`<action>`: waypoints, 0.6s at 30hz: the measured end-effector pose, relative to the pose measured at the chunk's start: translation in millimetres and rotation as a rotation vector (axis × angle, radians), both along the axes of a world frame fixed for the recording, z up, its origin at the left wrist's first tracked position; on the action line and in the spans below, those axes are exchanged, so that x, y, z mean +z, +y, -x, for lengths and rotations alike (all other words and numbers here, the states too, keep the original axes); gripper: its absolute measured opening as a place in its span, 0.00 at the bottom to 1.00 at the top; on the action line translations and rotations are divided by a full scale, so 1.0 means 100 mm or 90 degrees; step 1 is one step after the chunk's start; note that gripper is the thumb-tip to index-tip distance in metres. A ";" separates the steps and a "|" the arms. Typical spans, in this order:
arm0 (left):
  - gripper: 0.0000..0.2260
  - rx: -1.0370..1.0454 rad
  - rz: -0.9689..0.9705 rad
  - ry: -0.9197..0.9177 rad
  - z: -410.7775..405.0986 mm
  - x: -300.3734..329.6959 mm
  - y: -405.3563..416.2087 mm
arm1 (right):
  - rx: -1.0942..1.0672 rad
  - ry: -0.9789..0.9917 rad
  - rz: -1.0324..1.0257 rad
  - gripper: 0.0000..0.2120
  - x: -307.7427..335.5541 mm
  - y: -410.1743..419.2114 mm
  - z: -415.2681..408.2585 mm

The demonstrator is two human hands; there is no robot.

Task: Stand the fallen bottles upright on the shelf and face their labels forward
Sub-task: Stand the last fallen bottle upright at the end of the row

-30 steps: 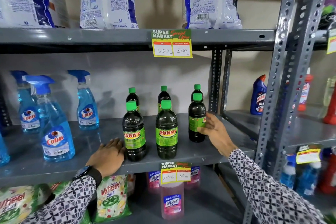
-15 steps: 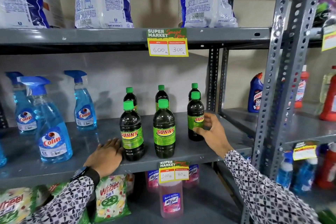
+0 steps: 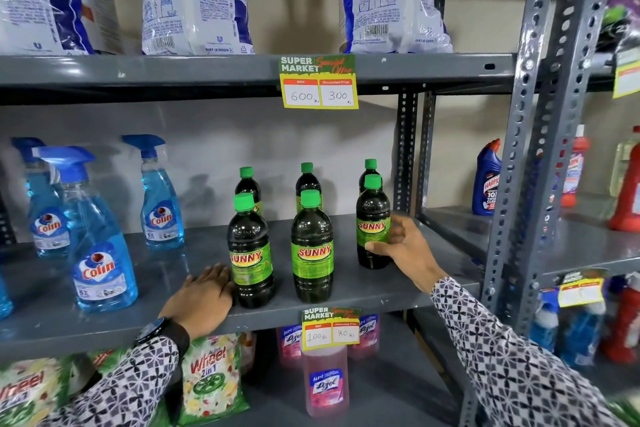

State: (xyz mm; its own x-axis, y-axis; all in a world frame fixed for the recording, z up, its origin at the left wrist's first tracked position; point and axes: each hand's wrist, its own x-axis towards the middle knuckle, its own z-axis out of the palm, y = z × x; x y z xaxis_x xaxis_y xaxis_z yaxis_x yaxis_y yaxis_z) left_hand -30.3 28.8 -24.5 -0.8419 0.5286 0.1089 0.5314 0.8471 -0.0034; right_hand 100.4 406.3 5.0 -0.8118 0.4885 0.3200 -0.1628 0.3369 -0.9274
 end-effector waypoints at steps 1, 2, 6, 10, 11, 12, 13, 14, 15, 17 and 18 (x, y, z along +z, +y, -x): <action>0.26 0.002 -0.001 -0.002 -0.01 0.01 0.00 | 0.002 -0.004 -0.002 0.33 0.01 0.00 0.00; 0.25 0.002 -0.001 -0.002 -0.01 0.01 0.00 | 0.006 -0.006 -0.002 0.32 0.02 0.01 0.00; 0.25 -0.003 0.018 0.010 -0.02 0.02 0.00 | 0.005 -0.008 -0.014 0.28 0.01 0.02 -0.04; 0.25 -0.004 0.015 0.003 -0.01 0.01 -0.01 | -0.001 -0.008 -0.049 0.30 -0.04 0.06 -0.19; 0.25 -0.006 0.014 0.004 0.00 0.01 -0.01 | -0.001 -0.011 -0.058 0.31 -0.06 0.07 -0.24; 0.25 -0.008 0.018 0.006 0.01 0.00 -0.01 | 0.001 -0.012 -0.068 0.31 -0.07 0.08 -0.29; 0.25 -0.008 0.023 0.007 0.01 -0.01 -0.02 | 0.001 -0.014 -0.075 0.32 -0.08 0.09 -0.34; 0.25 -0.007 0.022 0.007 0.02 -0.01 -0.02 | 0.002 -0.013 -0.080 0.33 -0.09 0.09 -0.39; 0.26 -0.006 0.023 0.005 0.03 -0.02 -0.03 | 0.005 -0.012 -0.082 0.33 -0.10 0.09 -0.44; 0.26 -0.009 0.024 0.008 0.02 -0.02 -0.02 | 0.015 -0.013 -0.083 0.33 -0.10 0.08 -0.53; 0.25 -0.010 0.011 0.005 0.03 -0.03 -0.02 | 0.019 -0.014 -0.086 0.33 -0.10 0.07 -0.57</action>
